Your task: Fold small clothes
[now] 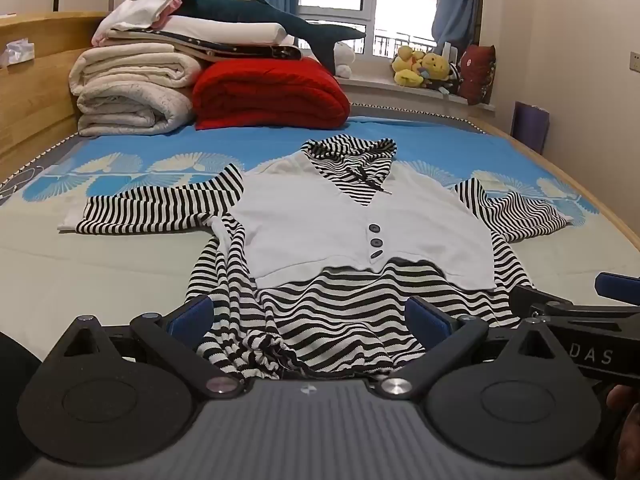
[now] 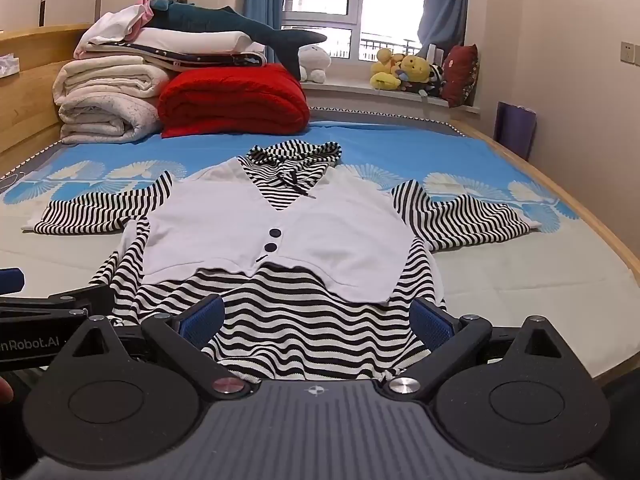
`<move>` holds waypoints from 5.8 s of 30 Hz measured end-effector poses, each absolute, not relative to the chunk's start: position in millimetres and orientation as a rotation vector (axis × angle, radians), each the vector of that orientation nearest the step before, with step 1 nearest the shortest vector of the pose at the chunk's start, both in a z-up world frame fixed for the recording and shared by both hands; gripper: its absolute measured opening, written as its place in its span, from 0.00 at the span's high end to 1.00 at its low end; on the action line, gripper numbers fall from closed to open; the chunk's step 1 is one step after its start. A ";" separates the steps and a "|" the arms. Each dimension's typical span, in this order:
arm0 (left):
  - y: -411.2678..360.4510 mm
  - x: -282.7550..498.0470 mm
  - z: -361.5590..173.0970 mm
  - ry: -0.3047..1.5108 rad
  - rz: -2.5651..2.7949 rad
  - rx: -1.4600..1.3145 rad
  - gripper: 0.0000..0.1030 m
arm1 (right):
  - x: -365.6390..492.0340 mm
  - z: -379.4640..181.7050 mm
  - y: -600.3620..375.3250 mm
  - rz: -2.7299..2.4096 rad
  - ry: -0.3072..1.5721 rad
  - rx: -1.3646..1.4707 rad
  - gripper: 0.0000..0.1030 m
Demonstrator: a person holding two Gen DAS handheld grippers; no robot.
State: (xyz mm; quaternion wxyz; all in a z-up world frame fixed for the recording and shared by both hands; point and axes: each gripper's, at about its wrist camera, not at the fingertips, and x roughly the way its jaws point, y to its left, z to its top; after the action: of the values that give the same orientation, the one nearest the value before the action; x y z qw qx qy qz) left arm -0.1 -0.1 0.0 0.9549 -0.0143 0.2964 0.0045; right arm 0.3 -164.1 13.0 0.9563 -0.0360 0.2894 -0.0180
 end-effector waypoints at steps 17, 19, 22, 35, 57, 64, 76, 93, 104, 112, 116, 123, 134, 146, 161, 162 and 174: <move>0.1 -0.2 -0.5 0.599 0.010 -0.027 0.01 | 1.5 12.6 -164.2 -0.038 0.587 -0.068 0.04; 1.4 0.0 0.9 0.597 0.006 -0.031 0.01 | 1.8 11.7 -164.5 -0.038 0.583 -0.065 0.04; 0.5 -1.8 10.8 0.573 0.007 -0.021 0.01 | 2.9 14.9 -166.7 -0.038 0.569 -0.058 0.04; 35.7 58.8 75.1 0.413 -0.042 0.130 0.09 | 43.1 78.7 -229.8 0.051 0.392 -0.039 0.04; 111.9 145.1 -88.9 1.113 0.238 -0.214 0.19 | 109.0 -72.7 -291.8 -0.206 1.020 0.096 0.31; 116.0 136.1 -105.4 1.153 0.213 -0.236 0.34 | 109.1 -96.1 -308.8 -0.277 1.099 0.158 0.52; 98.3 119.9 -92.9 1.170 0.051 -0.222 0.90 | 99.2 -87.3 -310.0 -0.309 1.095 0.160 0.94; 60.5 129.6 -95.1 1.168 0.007 -0.020 0.65 | 108.0 -90.5 -285.4 -0.223 1.126 0.099 0.46; 63.0 118.5 -42.8 0.870 0.032 -0.046 0.40 | 86.2 -26.2 -270.4 -0.159 0.705 0.045 0.01; 60.9 105.3 -21.4 0.662 0.079 0.007 0.19 | 87.8 -18.5 -256.3 -0.010 0.711 0.082 0.01; 63.4 103.7 -16.4 0.643 0.088 0.013 0.19 | 87.3 -15.0 -255.8 -0.032 0.695 0.130 0.01; 63.3 107.4 29.6 0.589 0.056 0.025 0.19 | 93.9 -5.7 -266.0 -0.110 0.667 0.196 0.10; 102.8 199.7 52.1 0.562 0.052 0.079 0.52 | 95.5 -2.8 -251.6 -0.144 0.562 0.159 0.18; 222.5 326.3 -4.8 0.604 0.193 0.075 0.70 | 104.1 -1.6 -231.9 -0.099 0.583 -0.067 0.20; 399.6 328.3 -91.9 0.774 0.558 -0.481 0.63 | 252.7 74.5 -151.2 0.157 0.428 -0.083 0.35; 403.7 327.2 -93.6 0.774 0.563 -0.508 0.62 | 261.6 72.4 -145.4 0.177 0.415 -0.105 0.38; 391.4 341.5 -96.5 0.747 0.637 -0.517 0.97 | 307.4 29.2 -155.4 0.190 0.513 -0.058 0.66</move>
State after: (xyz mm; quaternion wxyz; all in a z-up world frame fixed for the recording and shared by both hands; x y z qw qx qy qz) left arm 341.5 391.4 -96.5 0.8501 -0.2452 0.3545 0.3025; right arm 307.4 -155.4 29.2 0.9624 -0.0287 0.2534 0.0936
